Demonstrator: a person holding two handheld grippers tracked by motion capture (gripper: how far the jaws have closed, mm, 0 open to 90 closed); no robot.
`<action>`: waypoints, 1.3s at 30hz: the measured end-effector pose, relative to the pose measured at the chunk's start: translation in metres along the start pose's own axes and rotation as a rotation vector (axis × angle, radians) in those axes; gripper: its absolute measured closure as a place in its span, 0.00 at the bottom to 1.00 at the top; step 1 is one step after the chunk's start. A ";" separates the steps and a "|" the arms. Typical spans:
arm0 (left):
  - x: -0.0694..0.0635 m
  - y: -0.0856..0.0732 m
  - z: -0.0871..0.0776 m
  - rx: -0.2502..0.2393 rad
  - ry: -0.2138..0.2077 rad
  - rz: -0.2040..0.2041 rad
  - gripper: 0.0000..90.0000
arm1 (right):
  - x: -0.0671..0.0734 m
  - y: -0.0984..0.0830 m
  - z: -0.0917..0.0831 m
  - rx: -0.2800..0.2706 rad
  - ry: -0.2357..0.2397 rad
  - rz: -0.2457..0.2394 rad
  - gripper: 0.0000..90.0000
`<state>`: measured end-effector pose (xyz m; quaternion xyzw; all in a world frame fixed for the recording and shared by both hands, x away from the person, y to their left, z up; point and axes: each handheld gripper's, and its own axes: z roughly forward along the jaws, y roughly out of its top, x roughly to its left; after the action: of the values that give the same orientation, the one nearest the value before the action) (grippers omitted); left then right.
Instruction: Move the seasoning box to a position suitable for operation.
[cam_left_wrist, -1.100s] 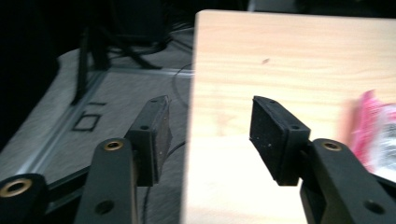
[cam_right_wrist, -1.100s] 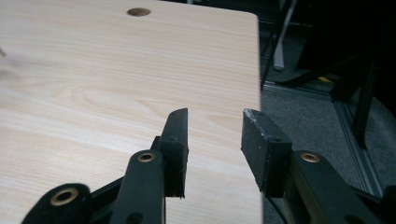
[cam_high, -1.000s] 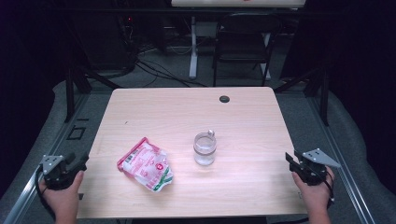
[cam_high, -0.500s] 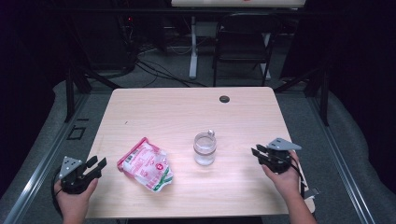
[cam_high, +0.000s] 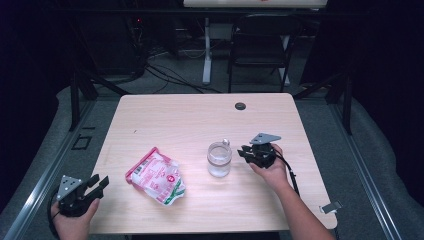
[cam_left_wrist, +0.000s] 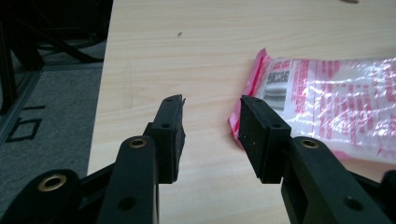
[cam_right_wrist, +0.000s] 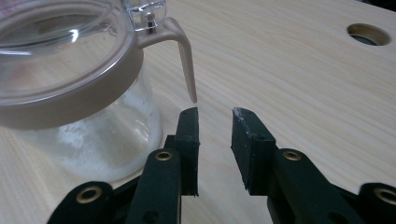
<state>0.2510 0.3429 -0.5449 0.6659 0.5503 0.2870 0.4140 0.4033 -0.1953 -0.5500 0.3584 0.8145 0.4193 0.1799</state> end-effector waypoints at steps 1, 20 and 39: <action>0.001 -0.001 -0.001 0.007 0.002 0.002 0.68 | 0.000 0.002 0.006 0.015 0.007 -0.011 0.82; 0.012 -0.017 -0.026 0.014 0.076 -0.029 0.68 | 0.000 0.024 0.048 0.022 0.106 -0.061 0.87; 0.002 -0.012 -0.022 0.014 0.053 -0.004 0.70 | 0.013 0.010 0.025 0.056 -0.005 -0.063 0.96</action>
<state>0.2268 0.3507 -0.5445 0.6599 0.5643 0.2998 0.3951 0.4141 -0.1676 -0.5564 0.3386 0.8363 0.3897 0.1847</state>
